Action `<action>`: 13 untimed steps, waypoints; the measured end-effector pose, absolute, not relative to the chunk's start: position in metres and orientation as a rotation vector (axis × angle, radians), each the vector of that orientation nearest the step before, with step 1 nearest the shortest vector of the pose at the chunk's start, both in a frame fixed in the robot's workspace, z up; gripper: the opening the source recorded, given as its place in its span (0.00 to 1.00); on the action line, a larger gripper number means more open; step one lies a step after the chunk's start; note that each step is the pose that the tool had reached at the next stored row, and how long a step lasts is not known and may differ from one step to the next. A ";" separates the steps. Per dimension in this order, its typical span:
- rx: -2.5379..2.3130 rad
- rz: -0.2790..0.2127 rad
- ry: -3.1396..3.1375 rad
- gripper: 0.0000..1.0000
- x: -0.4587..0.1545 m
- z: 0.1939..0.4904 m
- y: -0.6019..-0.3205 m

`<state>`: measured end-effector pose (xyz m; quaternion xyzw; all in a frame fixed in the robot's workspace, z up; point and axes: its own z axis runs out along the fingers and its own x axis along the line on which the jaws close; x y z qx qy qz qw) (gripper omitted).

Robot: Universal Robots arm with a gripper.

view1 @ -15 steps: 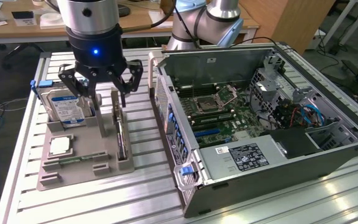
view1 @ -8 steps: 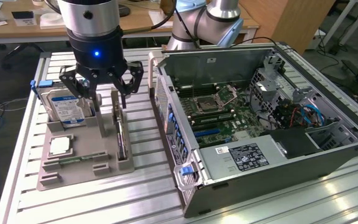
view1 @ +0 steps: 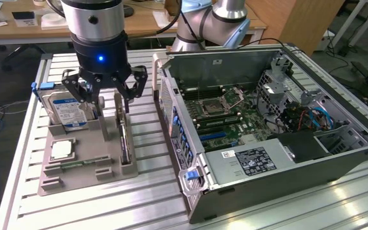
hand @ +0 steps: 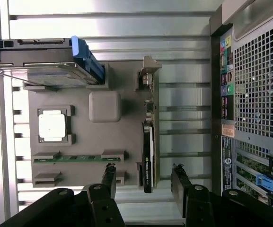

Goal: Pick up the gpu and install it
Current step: 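Pick up the gpu and move the gpu toward the slot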

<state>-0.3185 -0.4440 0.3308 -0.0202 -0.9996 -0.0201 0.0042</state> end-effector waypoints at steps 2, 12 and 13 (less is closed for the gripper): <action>-0.063 -0.062 -3.127 0.59 -0.317 0.329 -0.444; -0.062 -0.063 -3.127 0.59 -0.314 0.325 -0.444; -0.062 -0.063 -3.127 0.59 -0.313 0.325 -0.444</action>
